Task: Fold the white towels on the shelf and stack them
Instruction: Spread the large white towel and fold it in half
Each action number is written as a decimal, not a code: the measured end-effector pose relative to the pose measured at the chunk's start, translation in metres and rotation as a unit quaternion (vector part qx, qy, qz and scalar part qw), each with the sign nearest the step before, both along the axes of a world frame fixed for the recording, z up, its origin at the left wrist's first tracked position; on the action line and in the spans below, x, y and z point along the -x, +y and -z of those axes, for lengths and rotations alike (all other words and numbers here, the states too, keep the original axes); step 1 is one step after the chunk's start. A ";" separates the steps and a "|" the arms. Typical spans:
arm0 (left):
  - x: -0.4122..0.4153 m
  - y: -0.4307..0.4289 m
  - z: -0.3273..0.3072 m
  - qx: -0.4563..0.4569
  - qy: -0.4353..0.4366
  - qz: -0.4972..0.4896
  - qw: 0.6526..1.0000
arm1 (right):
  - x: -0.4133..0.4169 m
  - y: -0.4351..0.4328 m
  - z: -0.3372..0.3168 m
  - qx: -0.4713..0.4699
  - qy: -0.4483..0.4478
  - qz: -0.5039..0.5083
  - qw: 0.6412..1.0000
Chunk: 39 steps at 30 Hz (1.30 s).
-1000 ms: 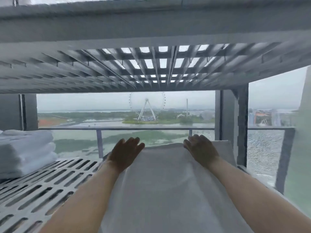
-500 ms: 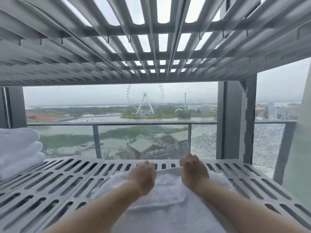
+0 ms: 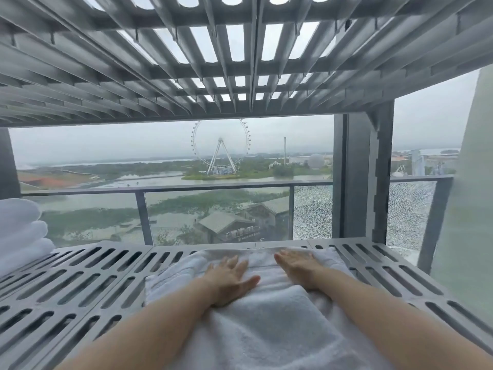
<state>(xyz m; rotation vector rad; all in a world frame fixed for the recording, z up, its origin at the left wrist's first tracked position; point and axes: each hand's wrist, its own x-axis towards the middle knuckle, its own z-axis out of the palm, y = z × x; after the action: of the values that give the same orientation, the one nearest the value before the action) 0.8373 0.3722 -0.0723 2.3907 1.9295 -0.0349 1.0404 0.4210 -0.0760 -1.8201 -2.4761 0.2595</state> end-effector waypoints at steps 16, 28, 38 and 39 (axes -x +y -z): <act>-0.017 -0.006 0.008 0.012 -0.022 0.014 1.000 | -0.015 -0.005 0.005 0.007 0.011 -0.032 0.999; -0.039 0.011 0.004 0.018 -0.030 -0.030 0.999 | -0.015 -0.001 -0.005 0.001 0.161 -0.037 0.986; -0.066 0.047 0.005 -0.001 -0.039 0.028 0.999 | -0.033 0.027 0.004 0.016 -0.031 0.039 0.999; -0.065 0.048 0.008 0.003 -0.032 0.038 0.999 | -0.033 0.027 0.004 0.024 -0.038 0.044 0.998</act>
<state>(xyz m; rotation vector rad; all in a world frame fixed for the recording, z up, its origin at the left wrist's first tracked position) 0.9019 0.4201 -0.0801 2.4276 1.8089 0.0307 1.0736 0.4483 -0.0797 -1.9883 -2.4520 0.2512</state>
